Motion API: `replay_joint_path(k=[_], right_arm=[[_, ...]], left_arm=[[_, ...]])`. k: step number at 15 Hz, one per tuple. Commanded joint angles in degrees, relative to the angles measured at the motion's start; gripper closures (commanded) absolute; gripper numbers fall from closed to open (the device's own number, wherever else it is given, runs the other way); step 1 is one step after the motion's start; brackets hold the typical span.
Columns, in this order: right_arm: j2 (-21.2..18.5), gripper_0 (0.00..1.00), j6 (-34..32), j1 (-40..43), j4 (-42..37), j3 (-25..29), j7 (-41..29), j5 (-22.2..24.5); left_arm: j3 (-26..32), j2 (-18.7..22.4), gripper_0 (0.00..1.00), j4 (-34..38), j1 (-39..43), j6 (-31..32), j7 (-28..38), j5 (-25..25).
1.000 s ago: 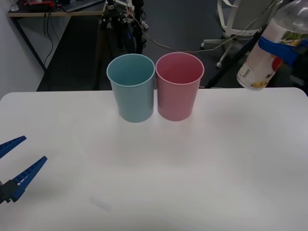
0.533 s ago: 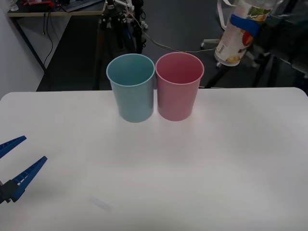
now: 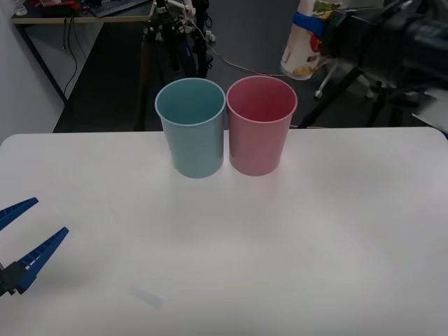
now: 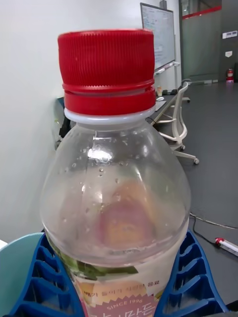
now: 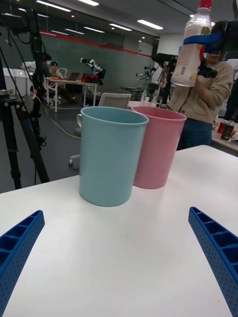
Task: Grasp the object on the table and drop it into the matching bin: aluminum can to the light blue bin, PET bottle to the pink bin.
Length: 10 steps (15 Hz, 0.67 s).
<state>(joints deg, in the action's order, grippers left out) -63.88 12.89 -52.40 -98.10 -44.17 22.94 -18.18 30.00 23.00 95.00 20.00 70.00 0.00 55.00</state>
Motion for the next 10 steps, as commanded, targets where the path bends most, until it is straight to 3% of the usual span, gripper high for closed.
replay_joint_path(k=[1,10], right_arm=[[4.29,1.00,0.91,-1.74,3.26,-1.00,0.26,3.07],[15.72,1.00,1.78,-2.53,9.94,-1.00,1.23,12.56]], left_arm=[[0.00,0.00,0.00,0.00,0.00,0.00,0.00,0.00],[0.00,0.00,0.00,0.00,0.00,0.00,0.00,0.00]])
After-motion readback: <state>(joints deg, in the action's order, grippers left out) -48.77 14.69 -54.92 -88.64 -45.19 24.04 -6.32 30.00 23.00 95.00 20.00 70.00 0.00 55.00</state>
